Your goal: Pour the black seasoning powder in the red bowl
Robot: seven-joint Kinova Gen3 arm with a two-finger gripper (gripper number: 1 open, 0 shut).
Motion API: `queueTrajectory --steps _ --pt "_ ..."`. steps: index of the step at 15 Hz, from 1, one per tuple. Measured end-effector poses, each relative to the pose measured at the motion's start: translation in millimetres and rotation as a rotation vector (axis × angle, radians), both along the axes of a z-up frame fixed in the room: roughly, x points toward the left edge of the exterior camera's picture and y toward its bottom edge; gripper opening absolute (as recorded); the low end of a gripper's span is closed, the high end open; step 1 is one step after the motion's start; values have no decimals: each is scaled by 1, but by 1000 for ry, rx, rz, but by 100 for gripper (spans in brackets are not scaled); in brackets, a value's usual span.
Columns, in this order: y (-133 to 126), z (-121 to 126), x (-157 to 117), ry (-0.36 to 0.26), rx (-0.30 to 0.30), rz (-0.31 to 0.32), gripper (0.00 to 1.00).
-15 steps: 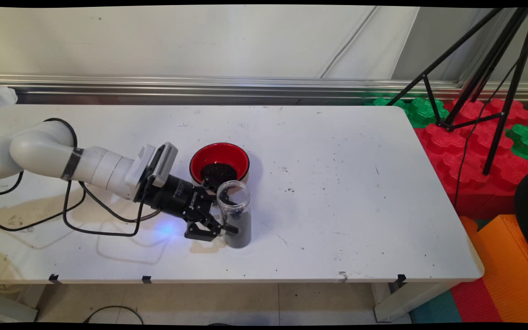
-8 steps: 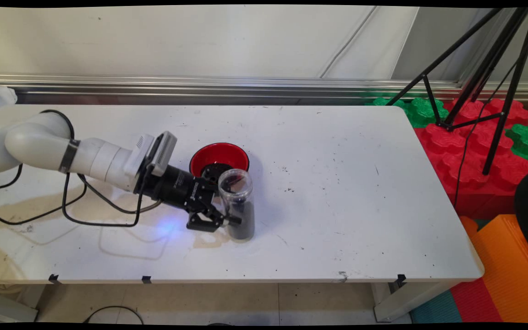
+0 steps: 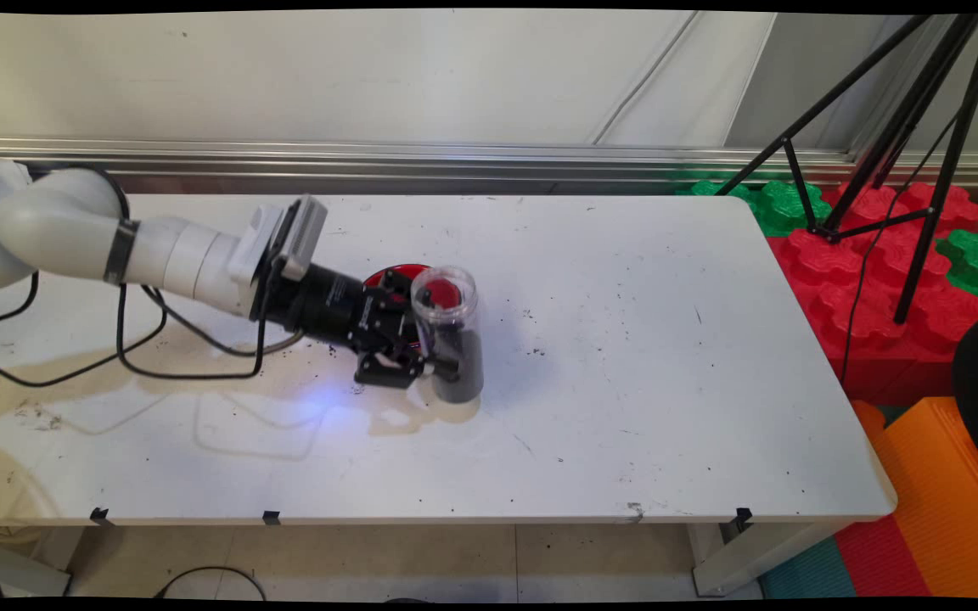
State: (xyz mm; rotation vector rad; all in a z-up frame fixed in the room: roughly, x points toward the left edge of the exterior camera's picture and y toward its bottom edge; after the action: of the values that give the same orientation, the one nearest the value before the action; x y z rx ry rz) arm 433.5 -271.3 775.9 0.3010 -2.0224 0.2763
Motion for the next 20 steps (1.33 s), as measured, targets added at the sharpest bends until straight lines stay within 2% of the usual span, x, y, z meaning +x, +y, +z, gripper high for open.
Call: queueTrajectory --steps 10,15,20 --pt "-42 44 3 -15 -102 50 0" --pt "-66 62 6 -53 -176 117 0" --pt "-73 67 2 -113 -260 135 0"
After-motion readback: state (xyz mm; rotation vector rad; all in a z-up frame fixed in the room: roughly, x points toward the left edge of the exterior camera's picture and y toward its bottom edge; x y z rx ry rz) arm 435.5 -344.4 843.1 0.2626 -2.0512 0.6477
